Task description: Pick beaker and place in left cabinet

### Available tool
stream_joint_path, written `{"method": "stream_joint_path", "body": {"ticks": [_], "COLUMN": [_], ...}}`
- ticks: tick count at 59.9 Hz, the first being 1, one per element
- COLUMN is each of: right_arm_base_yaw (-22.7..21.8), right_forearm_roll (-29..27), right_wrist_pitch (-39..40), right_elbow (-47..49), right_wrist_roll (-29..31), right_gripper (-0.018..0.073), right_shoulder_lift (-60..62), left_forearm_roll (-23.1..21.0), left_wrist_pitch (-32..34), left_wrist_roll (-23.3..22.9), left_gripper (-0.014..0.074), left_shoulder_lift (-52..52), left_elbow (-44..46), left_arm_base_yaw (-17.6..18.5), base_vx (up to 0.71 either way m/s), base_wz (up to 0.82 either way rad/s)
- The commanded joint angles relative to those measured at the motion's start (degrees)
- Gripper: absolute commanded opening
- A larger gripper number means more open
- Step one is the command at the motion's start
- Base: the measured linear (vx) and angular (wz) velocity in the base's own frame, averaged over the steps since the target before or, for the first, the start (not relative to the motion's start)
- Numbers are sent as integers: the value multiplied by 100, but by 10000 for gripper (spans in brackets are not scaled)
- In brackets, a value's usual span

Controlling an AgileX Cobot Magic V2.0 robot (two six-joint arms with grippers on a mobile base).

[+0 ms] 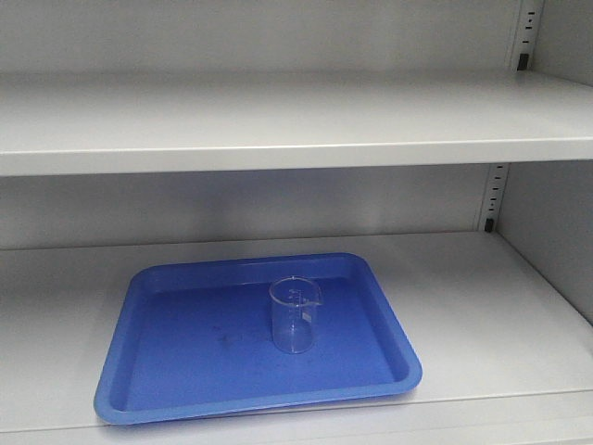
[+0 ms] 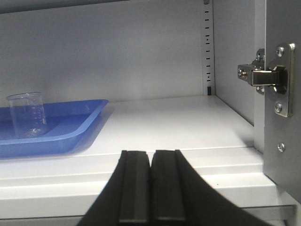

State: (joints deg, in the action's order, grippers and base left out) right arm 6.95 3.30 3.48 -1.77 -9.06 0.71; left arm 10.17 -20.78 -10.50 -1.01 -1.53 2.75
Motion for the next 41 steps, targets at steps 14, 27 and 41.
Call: {"method": "stream_joint_path", "body": {"ticks": [14,27,41], "right_arm_base_yaw": [-25,-25,-25], "right_forearm_roll": [26,26,26], "right_wrist_pitch": [495,495,495], "right_elbow": [-22,-22,-22], "right_wrist_roll": [-8,-8,-8], "right_gripper": [-5,-5,-5], "right_shoulder_lift": [67,67,67], "left_forearm_roll": [19,19,19], "left_wrist_pitch": [429,429,429], "left_wrist_roll": [-23,-23,-23], "left_gripper": [3,3,3], "left_shoulder_lift": [-56,-56,-56], "left_elbow": [89,89,89], "left_arm_base_yaw": [31,31,31], "base_vx": [0,0,0], "base_wz": [0,0,0]}}
